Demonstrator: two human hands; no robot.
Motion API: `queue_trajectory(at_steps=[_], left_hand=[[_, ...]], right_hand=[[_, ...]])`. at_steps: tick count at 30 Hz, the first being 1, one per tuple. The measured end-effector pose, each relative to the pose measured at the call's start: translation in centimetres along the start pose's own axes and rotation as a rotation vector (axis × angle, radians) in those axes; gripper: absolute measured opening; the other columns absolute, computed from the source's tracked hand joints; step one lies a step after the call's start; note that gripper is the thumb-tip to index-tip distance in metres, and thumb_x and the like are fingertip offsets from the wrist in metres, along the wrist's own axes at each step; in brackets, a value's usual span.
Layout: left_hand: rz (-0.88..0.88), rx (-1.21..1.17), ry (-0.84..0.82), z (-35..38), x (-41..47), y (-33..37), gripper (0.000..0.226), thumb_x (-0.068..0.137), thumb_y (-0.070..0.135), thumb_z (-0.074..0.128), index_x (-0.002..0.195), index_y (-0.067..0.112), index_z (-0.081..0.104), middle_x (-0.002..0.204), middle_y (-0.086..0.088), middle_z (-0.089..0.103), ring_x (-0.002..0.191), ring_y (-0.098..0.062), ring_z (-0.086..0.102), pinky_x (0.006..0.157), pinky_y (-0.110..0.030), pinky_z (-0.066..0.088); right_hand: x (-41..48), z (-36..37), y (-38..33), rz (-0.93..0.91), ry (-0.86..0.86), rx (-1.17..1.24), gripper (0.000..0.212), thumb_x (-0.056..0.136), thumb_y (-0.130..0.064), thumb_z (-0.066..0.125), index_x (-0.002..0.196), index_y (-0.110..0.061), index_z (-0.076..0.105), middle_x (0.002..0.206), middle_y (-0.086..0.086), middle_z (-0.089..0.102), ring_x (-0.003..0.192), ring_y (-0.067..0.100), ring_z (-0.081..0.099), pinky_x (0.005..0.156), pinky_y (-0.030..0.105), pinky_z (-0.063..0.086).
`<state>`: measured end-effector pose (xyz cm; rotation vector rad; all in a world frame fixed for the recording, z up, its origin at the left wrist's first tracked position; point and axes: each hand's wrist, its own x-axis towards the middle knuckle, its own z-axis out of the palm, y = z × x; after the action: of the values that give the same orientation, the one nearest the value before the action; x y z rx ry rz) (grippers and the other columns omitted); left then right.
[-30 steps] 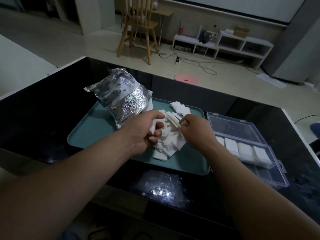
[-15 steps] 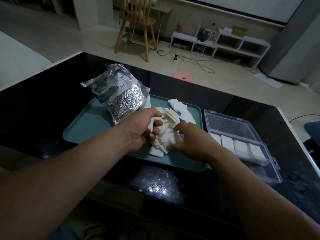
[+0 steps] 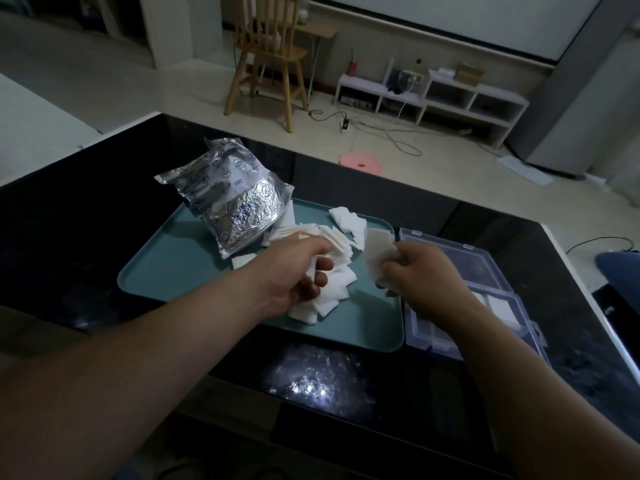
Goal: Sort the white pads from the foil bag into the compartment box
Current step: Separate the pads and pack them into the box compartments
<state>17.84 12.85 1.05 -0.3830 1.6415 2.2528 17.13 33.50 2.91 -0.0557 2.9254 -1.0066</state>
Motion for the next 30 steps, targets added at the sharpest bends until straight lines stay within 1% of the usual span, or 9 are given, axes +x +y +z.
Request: queue_trajectory(at_steps=[4,7,9,10,13,17,24,28,30], left_hand=[[0.336,0.388,0.057,1.4,0.0,-1.1,0.01,0.099,0.024,0.062,0.104,0.026,0.054,0.1,-0.007,0.067,0.086,-0.024,0.068,0.063,-0.037,0.058],[0.4,0.396,-0.013,2.5,-0.3,-1.8,0.027,0.099,0.035,0.063,0.121,0.032,0.048,0.11,-0.008,0.069,0.096,-0.029,0.072,0.083,-0.051,0.061],[0.377,0.366,-0.068,3.1,-0.2,-2.0,0.044,0.096,0.041,0.064,0.134,0.038,0.043,0.113,-0.009,0.07,0.091,-0.026,0.073,0.081,-0.047,0.061],[0.373,0.355,-0.084,3.4,-0.1,-2.0,0.043,0.098,0.038,0.064,0.136,0.038,0.043,0.111,-0.009,0.071,0.085,-0.021,0.073,0.075,-0.041,0.061],[0.335,0.27,-0.029,3.8,0.1,-1.6,0.019,0.101,0.022,0.057,0.119,0.028,0.053,0.104,-0.012,0.068,0.072,-0.016,0.066,0.057,-0.03,0.053],[0.27,0.185,0.042,3.9,0.6,-0.7,0.019,0.1,0.014,0.048,0.114,0.025,0.053,0.111,-0.012,0.066,0.083,-0.024,0.064,0.059,-0.031,0.052],[0.284,0.213,-0.107,4.2,-0.1,-1.3,0.023,0.102,0.021,0.057,0.123,0.027,0.054,0.111,-0.01,0.069,0.085,-0.02,0.069,0.069,-0.04,0.06],[0.306,0.19,-0.056,4.1,-0.2,-0.9,0.027,0.098,0.011,0.052,0.12,0.026,0.054,0.106,-0.013,0.066,0.076,-0.02,0.065,0.064,-0.036,0.055],[0.359,0.293,-0.044,3.7,-0.3,-0.5,0.033,0.098,0.01,0.049,0.124,0.03,0.053,0.108,-0.009,0.064,0.08,-0.018,0.063,0.064,-0.034,0.055]], right_hand=[[-1.2,0.2,-1.7,-0.012,-0.044,0.045,0.007,0.093,-0.009,0.062,0.095,-0.007,0.069,0.087,0.008,0.075,0.065,0.015,0.075,0.062,0.037,0.065],[-1.8,0.8,-3.2,-0.053,-0.104,0.007,0.009,0.09,-0.007,0.063,0.086,-0.005,0.071,0.076,0.009,0.076,0.064,0.021,0.076,0.065,0.044,0.065],[-2.0,1.0,-3.7,-0.076,-0.122,0.009,0.014,0.089,-0.007,0.061,0.082,-0.01,0.073,0.069,0.005,0.076,0.06,0.018,0.075,0.064,0.041,0.066],[-2.0,1.0,-3.7,-0.08,-0.13,0.018,0.015,0.091,-0.008,0.061,0.083,-0.012,0.073,0.069,0.003,0.076,0.06,0.015,0.074,0.062,0.038,0.065],[-2.1,0.6,-3.2,-0.076,-0.145,0.125,0.005,0.098,-0.012,0.064,0.095,-0.013,0.068,0.078,0.002,0.077,0.064,0.009,0.075,0.054,0.024,0.058],[-2.1,-0.3,-2.2,-0.011,-0.133,0.258,0.01,0.099,-0.018,0.07,0.103,-0.011,0.065,0.086,0.006,0.077,0.068,0.011,0.076,0.053,0.018,0.054],[-2.2,-0.3,-2.3,-0.055,-0.132,0.157,0.013,0.098,-0.022,0.064,0.09,-0.013,0.069,0.074,0.004,0.075,0.058,0.011,0.071,0.054,0.023,0.054],[-2.3,-0.5,-2.2,-0.051,-0.16,0.221,0.015,0.101,-0.024,0.067,0.094,-0.011,0.072,0.075,0.003,0.073,0.054,0.004,0.063,0.052,0.018,0.05],[-2.1,-0.9,-1.9,0.001,-0.139,0.217,0.013,0.101,-0.025,0.067,0.099,-0.012,0.069,0.076,0.004,0.073,0.051,0.001,0.06,0.05,0.019,0.048]])
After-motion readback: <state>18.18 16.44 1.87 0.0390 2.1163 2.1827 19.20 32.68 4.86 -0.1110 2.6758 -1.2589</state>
